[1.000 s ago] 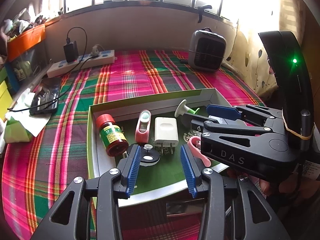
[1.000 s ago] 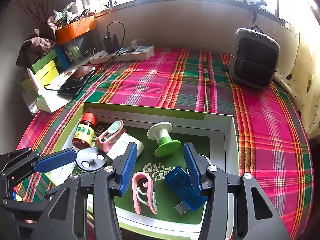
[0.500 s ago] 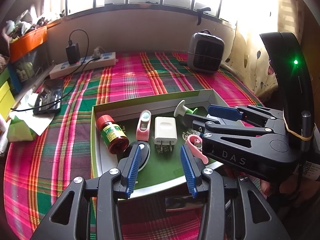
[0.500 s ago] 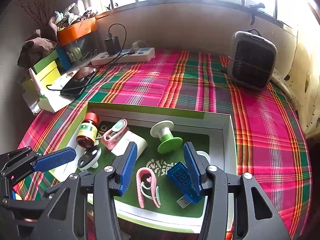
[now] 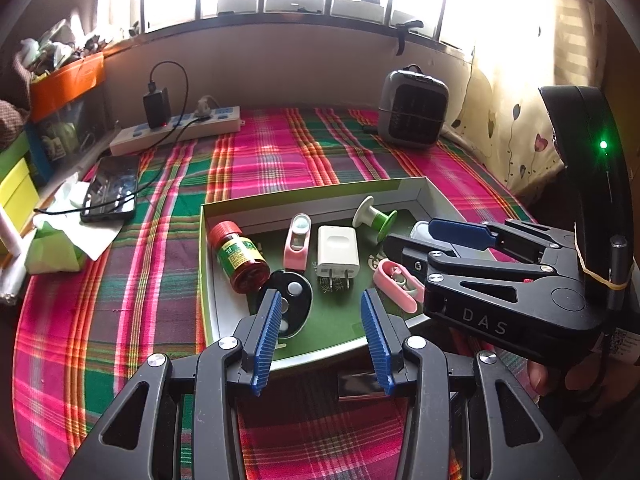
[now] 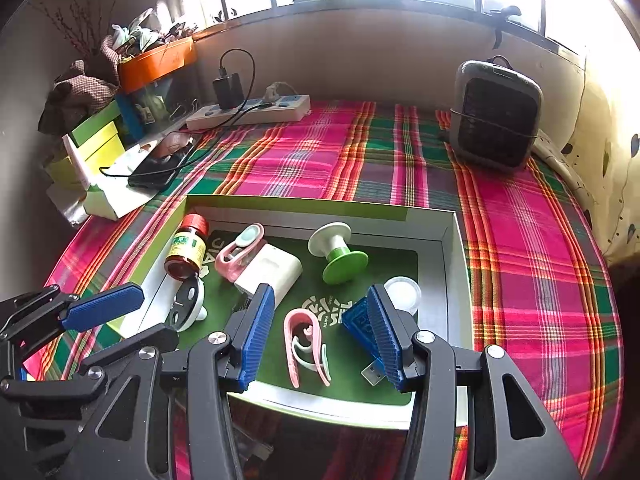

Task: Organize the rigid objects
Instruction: 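Open both tools to release the spool and pink hook, then lift away, then move the right tool back from the box toward the black device on the cover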

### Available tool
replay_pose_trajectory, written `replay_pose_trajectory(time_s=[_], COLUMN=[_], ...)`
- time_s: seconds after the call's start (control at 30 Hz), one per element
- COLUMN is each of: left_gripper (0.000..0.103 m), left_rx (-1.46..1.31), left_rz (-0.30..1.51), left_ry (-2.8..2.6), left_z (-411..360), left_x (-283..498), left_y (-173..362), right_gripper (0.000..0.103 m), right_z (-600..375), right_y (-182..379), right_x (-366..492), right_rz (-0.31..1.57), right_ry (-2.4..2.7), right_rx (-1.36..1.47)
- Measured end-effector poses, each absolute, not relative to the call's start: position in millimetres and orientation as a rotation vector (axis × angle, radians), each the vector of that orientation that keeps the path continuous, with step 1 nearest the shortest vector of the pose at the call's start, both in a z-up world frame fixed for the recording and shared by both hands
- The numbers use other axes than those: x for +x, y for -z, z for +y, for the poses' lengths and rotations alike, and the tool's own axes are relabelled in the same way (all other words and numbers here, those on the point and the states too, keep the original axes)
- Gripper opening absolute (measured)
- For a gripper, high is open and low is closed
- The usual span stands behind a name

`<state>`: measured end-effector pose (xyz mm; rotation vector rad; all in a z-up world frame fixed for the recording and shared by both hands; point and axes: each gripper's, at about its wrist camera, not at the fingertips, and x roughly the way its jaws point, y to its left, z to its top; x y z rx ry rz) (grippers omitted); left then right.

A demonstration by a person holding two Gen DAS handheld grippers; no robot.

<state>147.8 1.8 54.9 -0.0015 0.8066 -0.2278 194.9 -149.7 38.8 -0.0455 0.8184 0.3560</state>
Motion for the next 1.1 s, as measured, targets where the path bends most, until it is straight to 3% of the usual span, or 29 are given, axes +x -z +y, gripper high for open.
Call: replay_pose_trajectory(time_s=[1.1], left_gripper=[0.04], left_rx=[-0.064], left_rz=[0.821], left_ry=[0.18], left_z=[36], left_x=[124], left_y=[-45], right_gripper=[0.05], right_z=[-155], right_y=[-39], right_x=[157], right_rz=[0.807], right_ry=[-0.344], right_rx=[-0.009])
